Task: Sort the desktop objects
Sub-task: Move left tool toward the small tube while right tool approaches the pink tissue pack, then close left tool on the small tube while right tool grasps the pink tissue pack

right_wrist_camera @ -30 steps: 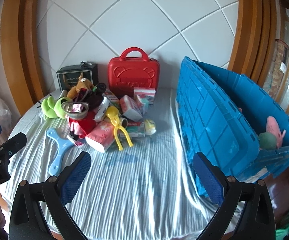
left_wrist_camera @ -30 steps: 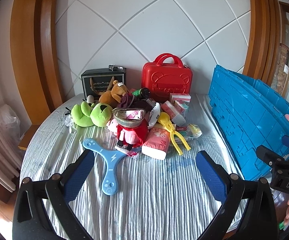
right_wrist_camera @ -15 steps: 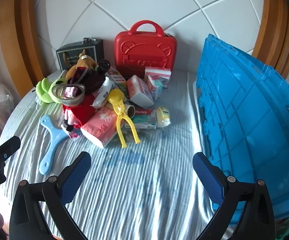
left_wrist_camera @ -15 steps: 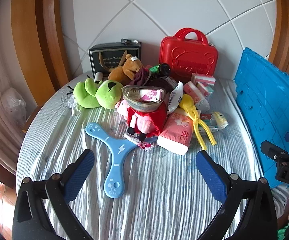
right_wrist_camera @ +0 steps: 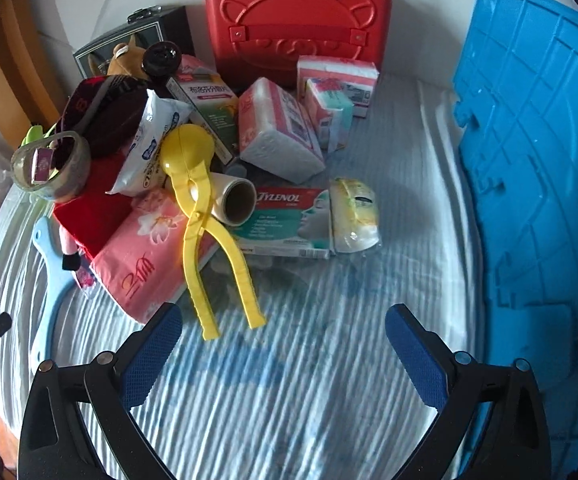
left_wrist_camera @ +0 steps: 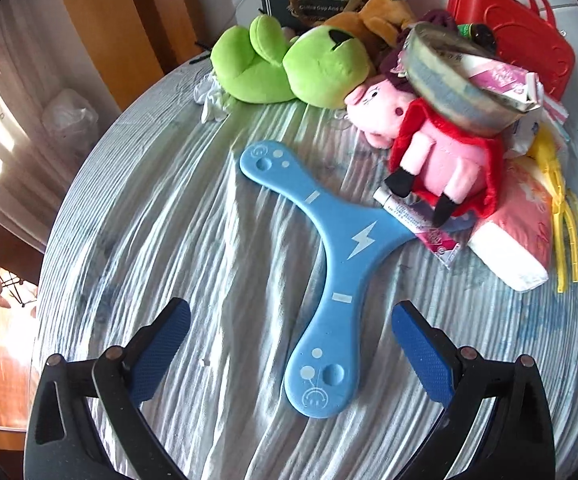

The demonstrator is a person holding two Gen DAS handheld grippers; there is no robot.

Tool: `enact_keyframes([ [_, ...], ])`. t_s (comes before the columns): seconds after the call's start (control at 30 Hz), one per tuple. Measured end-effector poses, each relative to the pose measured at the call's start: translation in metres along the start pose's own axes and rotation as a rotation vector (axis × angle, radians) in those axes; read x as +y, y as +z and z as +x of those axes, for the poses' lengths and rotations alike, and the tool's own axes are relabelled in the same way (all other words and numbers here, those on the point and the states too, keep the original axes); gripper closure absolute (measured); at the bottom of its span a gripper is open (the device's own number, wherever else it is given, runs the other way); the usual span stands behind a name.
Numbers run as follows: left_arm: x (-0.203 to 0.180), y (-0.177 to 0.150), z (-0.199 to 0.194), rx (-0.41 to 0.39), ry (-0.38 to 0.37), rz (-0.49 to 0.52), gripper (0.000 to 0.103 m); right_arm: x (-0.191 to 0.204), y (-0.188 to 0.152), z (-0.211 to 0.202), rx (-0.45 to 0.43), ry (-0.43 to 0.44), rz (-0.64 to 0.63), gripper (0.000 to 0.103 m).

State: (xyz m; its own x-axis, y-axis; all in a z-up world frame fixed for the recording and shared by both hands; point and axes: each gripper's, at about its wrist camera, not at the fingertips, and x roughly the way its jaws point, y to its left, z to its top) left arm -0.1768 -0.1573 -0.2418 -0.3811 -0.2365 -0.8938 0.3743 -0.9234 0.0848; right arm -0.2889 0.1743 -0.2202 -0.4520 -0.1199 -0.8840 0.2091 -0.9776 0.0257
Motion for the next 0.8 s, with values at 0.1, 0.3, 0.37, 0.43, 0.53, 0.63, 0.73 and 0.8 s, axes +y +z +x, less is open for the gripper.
enact_keyframes([
  [0.1,-0.009,0.002,0.014,0.012,-0.004,0.019,0.001,0.012,0.007,0.011,0.024,0.04,-0.028,0.0],
  [0.3,-0.039,0.019,0.032,0.027,-0.08,0.033,0.012,0.035,0.012,0.019,0.026,0.099,-0.051,0.0],
  [0.37,-0.052,0.028,0.041,0.038,-0.118,0.021,0.017,0.038,0.011,0.019,0.022,0.084,-0.047,0.002],
  [0.43,-0.066,0.037,0.051,0.049,-0.123,0.025,0.023,0.039,0.011,0.021,0.034,0.084,-0.028,0.024],
  [0.53,-0.079,0.046,0.069,0.082,-0.146,0.02,0.03,0.043,0.011,0.027,0.062,0.099,0.002,0.039],
  [0.63,-0.087,0.054,0.078,0.069,-0.141,0.03,0.03,0.053,0.008,0.032,0.073,0.112,0.024,0.039],
  [0.73,-0.09,0.059,0.08,0.054,-0.143,0.082,0.035,0.065,0.008,0.04,0.095,0.146,0.056,0.036],
  [0.8,-0.084,0.059,0.077,0.042,-0.154,0.106,0.049,0.074,0.009,0.046,0.108,0.158,0.079,0.022],
])
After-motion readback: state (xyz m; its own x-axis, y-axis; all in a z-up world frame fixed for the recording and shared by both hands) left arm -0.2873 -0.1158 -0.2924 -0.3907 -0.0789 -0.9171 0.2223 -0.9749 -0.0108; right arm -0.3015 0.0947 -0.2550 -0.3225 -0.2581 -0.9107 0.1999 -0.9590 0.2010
